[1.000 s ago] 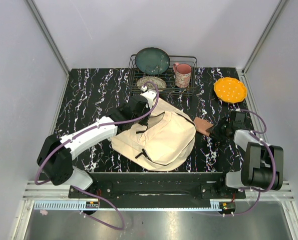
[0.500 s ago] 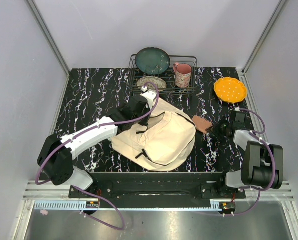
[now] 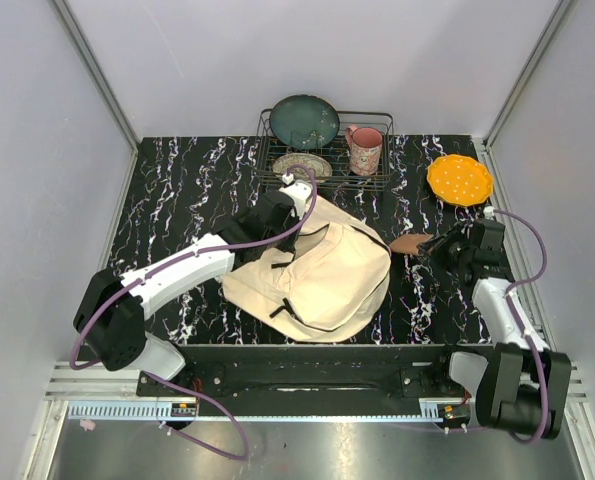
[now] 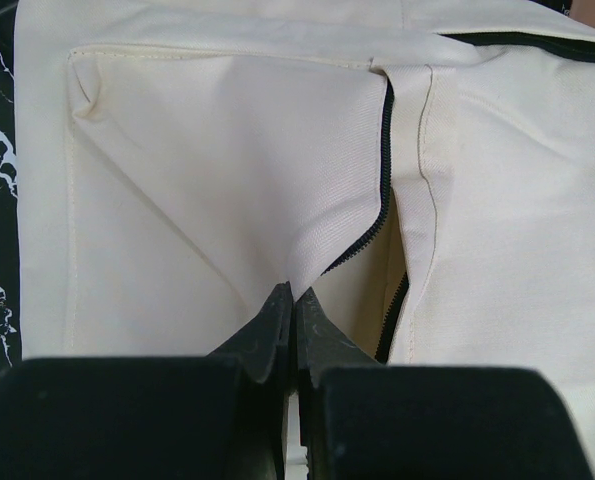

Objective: Pack the student bag
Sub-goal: Pick up the personal item from the center of the board, then adjust the personal item in the student bag.

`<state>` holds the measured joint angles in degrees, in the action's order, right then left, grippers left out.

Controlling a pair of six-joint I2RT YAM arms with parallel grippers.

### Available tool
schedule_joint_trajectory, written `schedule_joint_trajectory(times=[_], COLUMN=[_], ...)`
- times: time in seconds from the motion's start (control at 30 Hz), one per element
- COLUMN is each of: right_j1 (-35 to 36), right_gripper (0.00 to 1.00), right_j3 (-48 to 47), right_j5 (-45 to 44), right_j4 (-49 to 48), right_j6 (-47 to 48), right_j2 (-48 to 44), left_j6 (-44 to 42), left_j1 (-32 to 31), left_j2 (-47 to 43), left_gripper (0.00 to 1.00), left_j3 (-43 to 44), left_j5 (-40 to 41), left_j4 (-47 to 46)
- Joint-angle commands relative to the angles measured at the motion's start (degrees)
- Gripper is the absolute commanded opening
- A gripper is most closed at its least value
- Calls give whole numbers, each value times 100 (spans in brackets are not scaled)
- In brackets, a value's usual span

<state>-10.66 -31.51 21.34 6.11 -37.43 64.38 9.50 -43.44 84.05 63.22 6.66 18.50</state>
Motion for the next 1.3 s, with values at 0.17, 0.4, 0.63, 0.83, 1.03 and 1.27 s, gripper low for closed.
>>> schedule_joint_trajectory(times=[0.17, 0.4, 0.63, 0.83, 1.03, 1.27], right_j1=[-33, -33, -33, -24, 2, 1211], right_gripper=[0, 0, 0, 0, 0, 0], right_j3=[-330, -417, -1137, -1481, -1051, -612], right_j5=[-271, 36, 335, 1780, 3039, 2605], right_j4=[918, 1358, 2138, 2036, 2008, 2008], right_j6=[-115, -282, -327, -387, -116, 122], right_j2=[-1006, -1655, -2403, -2290, -2062, -1280], left_j6=[70, 52, 43, 70, 79, 105], left_j1=[2, 11, 11, 11, 11, 2], left_j2=[-258, -284, -275, -222, -161, -126], left_gripper=[0, 0, 0, 0, 0, 0], left_j3=[24, -12, -47, -55, 15, 111], left_j5=[-138, -103, -85, -129, -182, -279], left_j4=[-382, -374, -382, -417, -444, -365])
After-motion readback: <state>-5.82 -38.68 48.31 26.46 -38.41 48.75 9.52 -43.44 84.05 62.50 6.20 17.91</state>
